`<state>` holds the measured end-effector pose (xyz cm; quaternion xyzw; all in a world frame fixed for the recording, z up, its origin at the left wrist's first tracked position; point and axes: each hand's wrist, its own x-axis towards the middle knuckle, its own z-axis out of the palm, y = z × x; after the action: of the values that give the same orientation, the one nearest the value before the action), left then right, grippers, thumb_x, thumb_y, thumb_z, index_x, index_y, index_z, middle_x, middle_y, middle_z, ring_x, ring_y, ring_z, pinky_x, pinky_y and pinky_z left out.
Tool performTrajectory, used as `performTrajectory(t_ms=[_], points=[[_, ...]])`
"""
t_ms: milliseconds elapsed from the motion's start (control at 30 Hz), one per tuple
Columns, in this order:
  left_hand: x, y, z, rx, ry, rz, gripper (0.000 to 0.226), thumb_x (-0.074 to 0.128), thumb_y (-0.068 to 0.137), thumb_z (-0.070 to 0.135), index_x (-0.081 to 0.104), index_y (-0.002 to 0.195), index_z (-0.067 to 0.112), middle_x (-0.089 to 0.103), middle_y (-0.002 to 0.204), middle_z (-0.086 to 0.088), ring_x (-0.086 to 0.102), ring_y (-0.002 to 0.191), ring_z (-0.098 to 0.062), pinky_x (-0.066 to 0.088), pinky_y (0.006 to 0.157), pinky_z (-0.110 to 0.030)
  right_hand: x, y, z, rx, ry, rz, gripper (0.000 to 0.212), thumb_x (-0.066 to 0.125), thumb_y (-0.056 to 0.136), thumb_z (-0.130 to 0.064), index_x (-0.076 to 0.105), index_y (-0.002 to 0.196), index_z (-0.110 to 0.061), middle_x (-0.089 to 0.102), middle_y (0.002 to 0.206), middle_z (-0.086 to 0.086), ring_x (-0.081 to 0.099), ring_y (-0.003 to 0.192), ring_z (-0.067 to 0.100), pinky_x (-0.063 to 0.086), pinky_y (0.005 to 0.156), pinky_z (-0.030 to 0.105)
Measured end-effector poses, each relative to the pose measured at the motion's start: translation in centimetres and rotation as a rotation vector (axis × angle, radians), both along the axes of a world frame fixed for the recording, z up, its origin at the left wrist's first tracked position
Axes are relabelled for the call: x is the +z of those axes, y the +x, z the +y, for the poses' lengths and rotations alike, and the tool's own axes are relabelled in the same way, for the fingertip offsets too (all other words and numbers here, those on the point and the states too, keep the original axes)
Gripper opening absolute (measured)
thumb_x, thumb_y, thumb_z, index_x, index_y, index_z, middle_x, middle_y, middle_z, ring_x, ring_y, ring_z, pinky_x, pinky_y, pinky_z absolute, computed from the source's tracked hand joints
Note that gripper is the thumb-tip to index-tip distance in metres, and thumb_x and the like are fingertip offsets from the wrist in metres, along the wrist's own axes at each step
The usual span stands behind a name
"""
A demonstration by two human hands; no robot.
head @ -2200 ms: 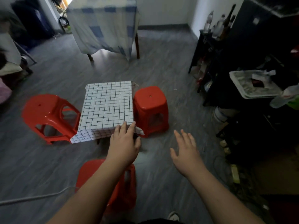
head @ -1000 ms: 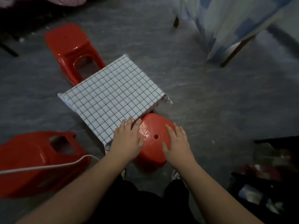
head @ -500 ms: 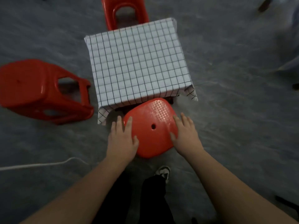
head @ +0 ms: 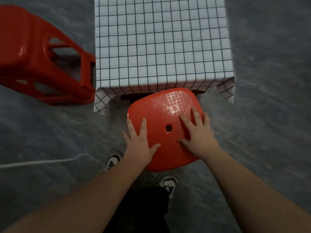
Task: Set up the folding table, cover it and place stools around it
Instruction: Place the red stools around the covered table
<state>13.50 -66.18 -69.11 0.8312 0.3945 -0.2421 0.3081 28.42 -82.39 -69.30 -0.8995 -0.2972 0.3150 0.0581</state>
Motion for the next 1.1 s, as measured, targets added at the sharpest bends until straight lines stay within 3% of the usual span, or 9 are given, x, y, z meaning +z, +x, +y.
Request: performTrajectory(t_ms=[300,1100], points=[[-0.7,-0.4,-0.3,0.032,-0.023,-0.022,0.116,0.079,0.079,0.043,-0.013,0.150,0.050,-0.043,0.150,0.000,0.004,0.149,-0.040,0.023,0.118,-0.056,0.0,0.2,-0.2,-0.036,0.004,0.003,0.096,0.073,0.077,-0.058,0.010,0.148,-0.055,-0.013,0.163,-0.011,-0.002,0.147,0.042,0.028,0.112,0.066],[1.4,-9.5,-4.7,-0.231,0.042,0.008,0.111,0.077,0.079,0.046,-0.008,0.150,0.053,-0.039,0.153,0.000,-0.001,0.150,-0.037,0.031,0.116,-0.052,2.1,-13.3,-7.6,-0.257,-0.023,0.028,0.094,0.071,0.080,-0.056,0.011,0.152,-0.048,-0.015,0.163,-0.002,0.004,0.145,0.044,0.027,0.113,0.063]])
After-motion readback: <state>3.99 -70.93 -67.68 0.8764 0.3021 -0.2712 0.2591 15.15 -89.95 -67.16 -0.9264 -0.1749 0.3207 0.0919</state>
